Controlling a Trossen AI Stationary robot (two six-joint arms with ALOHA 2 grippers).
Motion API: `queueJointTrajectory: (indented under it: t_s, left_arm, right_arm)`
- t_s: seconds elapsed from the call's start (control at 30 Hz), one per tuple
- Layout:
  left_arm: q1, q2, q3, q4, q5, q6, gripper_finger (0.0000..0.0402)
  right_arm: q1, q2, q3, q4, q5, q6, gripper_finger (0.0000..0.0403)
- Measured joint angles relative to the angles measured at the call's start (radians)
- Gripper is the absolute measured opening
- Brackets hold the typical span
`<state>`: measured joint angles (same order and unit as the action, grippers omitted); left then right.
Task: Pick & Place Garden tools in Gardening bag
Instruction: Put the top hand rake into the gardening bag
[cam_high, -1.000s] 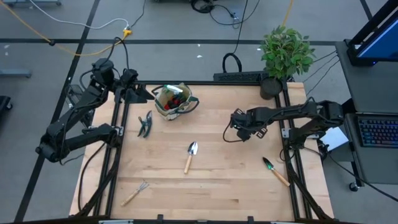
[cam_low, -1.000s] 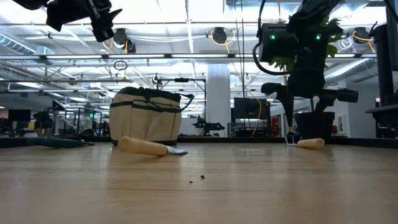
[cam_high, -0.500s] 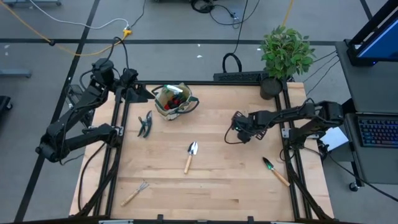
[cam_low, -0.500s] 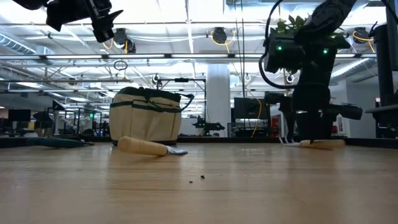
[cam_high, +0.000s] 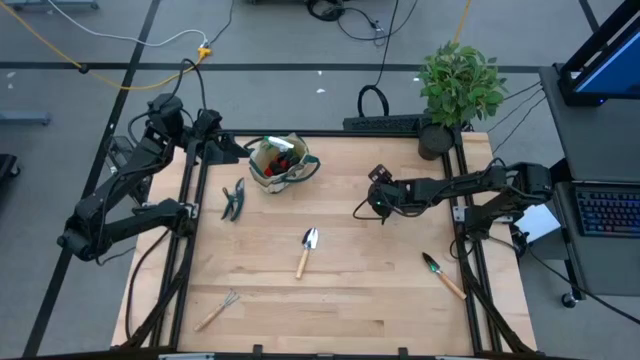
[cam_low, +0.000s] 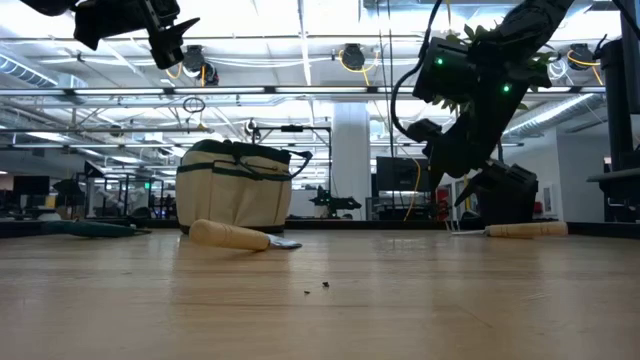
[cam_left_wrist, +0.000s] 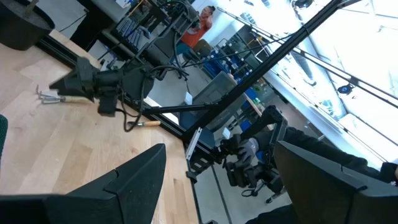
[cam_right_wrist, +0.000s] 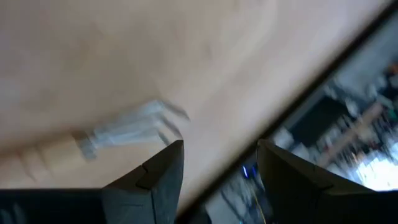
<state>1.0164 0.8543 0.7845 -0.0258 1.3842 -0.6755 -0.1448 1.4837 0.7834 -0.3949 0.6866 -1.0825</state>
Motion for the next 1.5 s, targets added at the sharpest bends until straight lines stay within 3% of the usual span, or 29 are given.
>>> queueJointTrajectory:
  t_s: [0.2, 0.4, 0.67, 0.73, 0.83, 0.97, 1.2, 1.5]
  left_arm:
    - [0.000, 0.000, 0.000, 0.000, 0.000, 0.001, 0.0305]
    - [0.000, 0.000, 0.000, 0.000, 0.000, 0.004, 0.0305]
    - [0.000, 0.000, 0.000, 0.000, 0.000, 0.024, 0.0305]
    - [0.000, 0.000, 0.000, 0.000, 0.000, 0.026, 0.0305]
    - [0.000, 0.000, 0.000, 0.000, 0.000, 0.026, 0.0305]
    - [0.000, 0.000, 0.000, 0.000, 0.000, 0.026, 0.0305]
    - [0.000, 0.000, 0.000, 0.000, 0.000, 0.026, 0.0305]
    - [0.000, 0.000, 0.000, 0.000, 0.002, 0.025, 0.0305]
  right_arm:
    - [0.000, 0.000, 0.000, -0.010, 0.208, 0.024, 0.0194]
    - [0.000, 0.000, 0.000, -0.105, 0.312, 0.102, 0.0194]
    - [-0.020, 0.000, 0.006, -0.432, 0.321, 0.517, 0.0188]
    - [-0.035, 0.000, 0.032, -0.535, 0.264, 0.669, 0.0187]
    - [-0.061, 0.000, 0.088, -0.666, 0.094, 0.914, 0.0187]
    - [-0.083, -0.019, 0.132, -0.706, -0.090, 1.115, 0.0187]
    - [-0.119, -0.077, 0.139, -0.724, -0.381, 1.265, 0.0187]
    - [-0.174, -0.103, 0.137, -0.723, -0.499, 1.336, 0.0211]
